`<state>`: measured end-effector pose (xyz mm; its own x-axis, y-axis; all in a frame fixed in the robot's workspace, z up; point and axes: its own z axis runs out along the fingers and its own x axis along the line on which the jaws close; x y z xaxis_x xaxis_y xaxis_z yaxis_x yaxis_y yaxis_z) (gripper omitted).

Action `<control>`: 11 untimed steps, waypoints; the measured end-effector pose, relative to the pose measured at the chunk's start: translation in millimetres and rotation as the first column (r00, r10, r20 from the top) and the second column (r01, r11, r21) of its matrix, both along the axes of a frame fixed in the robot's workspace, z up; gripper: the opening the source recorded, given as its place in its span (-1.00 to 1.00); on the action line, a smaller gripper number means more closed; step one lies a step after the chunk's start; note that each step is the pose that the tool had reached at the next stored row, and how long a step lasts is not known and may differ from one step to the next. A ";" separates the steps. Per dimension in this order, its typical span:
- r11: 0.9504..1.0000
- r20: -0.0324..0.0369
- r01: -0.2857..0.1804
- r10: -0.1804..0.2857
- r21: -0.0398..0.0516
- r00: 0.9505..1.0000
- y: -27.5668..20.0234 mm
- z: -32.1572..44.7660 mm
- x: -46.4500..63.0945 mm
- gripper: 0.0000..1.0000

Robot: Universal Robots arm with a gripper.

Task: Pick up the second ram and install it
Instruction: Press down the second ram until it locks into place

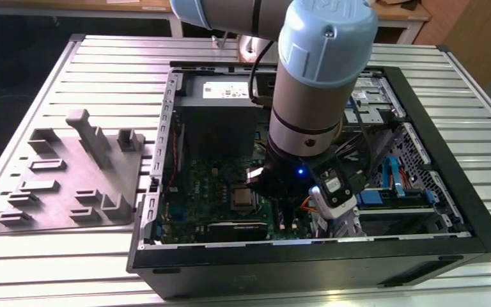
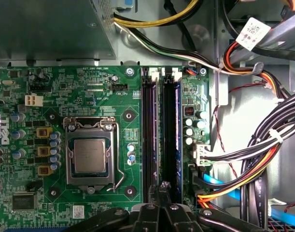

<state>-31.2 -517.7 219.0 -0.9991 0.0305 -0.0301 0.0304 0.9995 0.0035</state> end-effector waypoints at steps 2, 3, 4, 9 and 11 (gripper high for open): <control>1.000 -0.001 0.000 0.000 -0.002 1.000 -0.2 4.2 -0.1 -0.80; 1.000 -0.001 0.000 0.000 -0.002 1.000 -0.2 6.4 -0.1 -0.80; 1.000 -0.001 0.000 0.000 -0.002 1.000 -0.2 8.4 -0.1 -0.80; 1.000 -0.001 0.000 0.000 -0.002 1.000 -0.2 13.0 -0.1 -0.80; 1.000 -0.001 0.000 0.000 -0.002 1.000 -0.2 13.1 -0.1 -0.80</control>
<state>-31.2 -517.9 232.1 -0.9991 0.0304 -0.0295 0.0304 0.9995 0.0015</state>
